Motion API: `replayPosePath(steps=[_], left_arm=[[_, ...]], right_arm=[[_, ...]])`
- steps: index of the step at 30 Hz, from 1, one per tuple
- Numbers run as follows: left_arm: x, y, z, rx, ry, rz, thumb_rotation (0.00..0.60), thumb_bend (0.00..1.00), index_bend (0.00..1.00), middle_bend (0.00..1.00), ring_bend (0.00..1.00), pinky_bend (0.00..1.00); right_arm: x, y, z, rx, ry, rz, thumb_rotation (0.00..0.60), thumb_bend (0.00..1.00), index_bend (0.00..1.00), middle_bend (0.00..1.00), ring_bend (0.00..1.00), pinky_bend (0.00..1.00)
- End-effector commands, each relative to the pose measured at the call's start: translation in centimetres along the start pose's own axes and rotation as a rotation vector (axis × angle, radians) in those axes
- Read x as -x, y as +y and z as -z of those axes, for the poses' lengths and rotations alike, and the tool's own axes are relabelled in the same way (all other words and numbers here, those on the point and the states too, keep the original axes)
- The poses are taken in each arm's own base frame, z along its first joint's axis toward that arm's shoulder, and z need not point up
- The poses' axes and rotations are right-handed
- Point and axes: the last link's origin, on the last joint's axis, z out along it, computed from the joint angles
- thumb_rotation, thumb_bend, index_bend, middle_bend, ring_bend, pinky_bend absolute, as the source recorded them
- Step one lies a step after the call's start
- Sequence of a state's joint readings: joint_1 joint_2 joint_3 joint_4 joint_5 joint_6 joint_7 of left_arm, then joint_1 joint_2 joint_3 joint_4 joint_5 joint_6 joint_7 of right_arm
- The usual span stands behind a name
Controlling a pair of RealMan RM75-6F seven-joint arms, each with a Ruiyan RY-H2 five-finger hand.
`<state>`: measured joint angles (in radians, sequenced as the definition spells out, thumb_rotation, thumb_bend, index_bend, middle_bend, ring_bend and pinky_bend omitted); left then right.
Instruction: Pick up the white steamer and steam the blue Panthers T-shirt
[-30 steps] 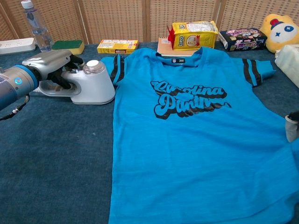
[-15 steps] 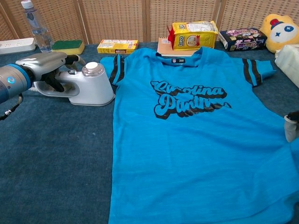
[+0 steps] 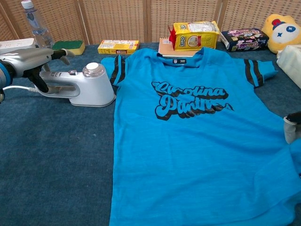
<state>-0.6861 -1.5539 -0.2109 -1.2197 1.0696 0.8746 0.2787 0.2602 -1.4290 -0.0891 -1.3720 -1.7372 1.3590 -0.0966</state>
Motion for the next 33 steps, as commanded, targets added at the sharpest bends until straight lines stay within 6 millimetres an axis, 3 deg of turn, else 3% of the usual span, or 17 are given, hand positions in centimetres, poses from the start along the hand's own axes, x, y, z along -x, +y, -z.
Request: replayPosePath(steps=[1,8,11,17,20,24,33], left_arm=[[-0.5,-0.6,1.2,0.004,-0.008,0.003,0.600,0.29,0.00,0.13,0.03,0.25],[-1.7,-0.9,3.5,0.032,0.037,0.058,0.600,0.29,0.00,0.13,0.03,0.25],[-2.2,-1.4,5.2,0.047,0.065,0.115,0.600,0.29,0.00,0.13,0.03,0.25],[-3.1,-2.5,8.7,0.066,0.100,0.170,0.600,0.29,0.00,0.13,0.03,0.25],[-3.7,-3.4,10.7,0.065,0.117,0.193,0.600,0.29,0.00,0.13,0.03,0.25],[-4.2,-4.4,13.3,0.053,0.137,0.216,0.600,0.28,0.00,0.13,0.03,0.25],[-4.8,-7.1,18.3,-0.023,0.177,0.250,0.600,0.26,0.00,0.13,0.02,0.24]], right_arm=[[0.0,-0.1,0.0,-0.004,0.000,0.001,0.600,0.57,0.65,0.60,0.66,0.81],[-0.1,-0.4,0.1,-0.009,-0.002,0.007,0.600,0.56,0.64,0.60,0.65,0.80],[-0.2,-0.3,0.3,0.005,-0.014,0.007,0.600,0.53,0.58,0.58,0.63,0.75],[-0.3,0.1,0.6,0.040,-0.059,0.017,0.600,0.45,0.35,0.42,0.47,0.50],[-0.6,0.3,0.8,0.066,-0.079,0.022,0.600,0.39,0.18,0.30,0.32,0.33],[-1.0,0.5,0.9,0.080,-0.082,0.031,0.600,0.34,0.03,0.19,0.19,0.22],[-1.6,1.0,1.5,0.096,-0.065,0.029,0.600,0.23,0.00,0.13,0.11,0.12]])
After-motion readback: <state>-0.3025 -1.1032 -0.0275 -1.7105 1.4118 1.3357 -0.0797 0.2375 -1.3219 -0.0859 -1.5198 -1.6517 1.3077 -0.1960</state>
